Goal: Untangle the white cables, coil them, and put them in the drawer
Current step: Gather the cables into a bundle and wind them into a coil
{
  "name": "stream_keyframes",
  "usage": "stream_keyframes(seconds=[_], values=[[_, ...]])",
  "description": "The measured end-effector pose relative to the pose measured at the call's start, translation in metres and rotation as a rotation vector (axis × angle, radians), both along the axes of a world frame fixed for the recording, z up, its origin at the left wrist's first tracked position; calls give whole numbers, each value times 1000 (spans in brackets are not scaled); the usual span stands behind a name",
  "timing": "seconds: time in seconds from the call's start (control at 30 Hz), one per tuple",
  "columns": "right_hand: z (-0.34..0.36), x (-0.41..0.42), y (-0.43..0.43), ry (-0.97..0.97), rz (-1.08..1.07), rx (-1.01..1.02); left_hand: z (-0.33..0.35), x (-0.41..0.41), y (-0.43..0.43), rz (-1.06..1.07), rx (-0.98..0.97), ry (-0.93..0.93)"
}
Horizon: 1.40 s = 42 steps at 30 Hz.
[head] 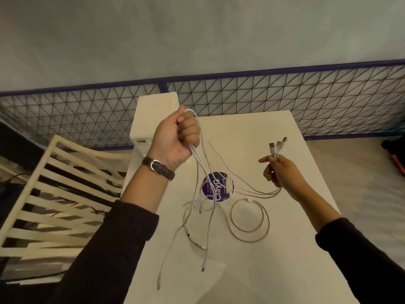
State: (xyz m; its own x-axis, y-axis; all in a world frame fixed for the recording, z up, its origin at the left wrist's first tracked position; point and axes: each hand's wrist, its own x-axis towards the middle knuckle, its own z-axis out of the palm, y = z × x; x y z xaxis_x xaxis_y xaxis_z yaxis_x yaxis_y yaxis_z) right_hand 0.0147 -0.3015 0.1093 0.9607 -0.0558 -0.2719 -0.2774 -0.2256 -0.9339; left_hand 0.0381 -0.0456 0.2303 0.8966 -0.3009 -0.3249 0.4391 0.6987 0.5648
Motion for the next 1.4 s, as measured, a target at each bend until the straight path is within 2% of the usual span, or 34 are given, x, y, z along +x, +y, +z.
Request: stream_keyframes(seconds=[0.1,0.17,0.3,0.37,0.47,0.6,0.63,0.73,0.83,0.93,1.03,1.13,1.2,1.27,1.3,1.4], values=[[9,-5,13,-43,29,78,12,1,1,8,8,-51],[16,-5,20,-70,42,86,16,1,0,-2,-62,-81],[22,-10,29,-98,46,115,35,-10,7,-104,-120,-234],[22,-10,30,-108,49,119,43,-13,8,-138,-23,-319],[22,-14,31,-121,57,131,38,-19,6,-181,256,-352],[37,-19,41,-161,121,216,2,-20,-7,-361,643,-263],[46,-19,46,-172,178,278,-7,-21,-12,-407,688,-248],[67,-15,61,-161,398,483,-21,-25,-27,-529,716,-256],[86,-10,73,-39,469,643,-25,-30,-33,-555,710,-248],[91,-4,76,32,511,655,-27,-32,-28,-509,726,-306],[92,1,78,7,461,801,-33,-35,-20,-460,693,-351],[101,12,68,-28,311,1026,-58,-44,-6,-452,825,-424],[109,19,48,-100,234,950,-93,-54,13,-497,1045,-485],[111,27,22,-175,155,777,-135,-65,39,-539,1375,-512],[109,31,12,-187,119,706,-153,-71,52,-520,1425,-480],[96,34,-7,-169,53,489,-176,-81,72,-420,1295,-342]])
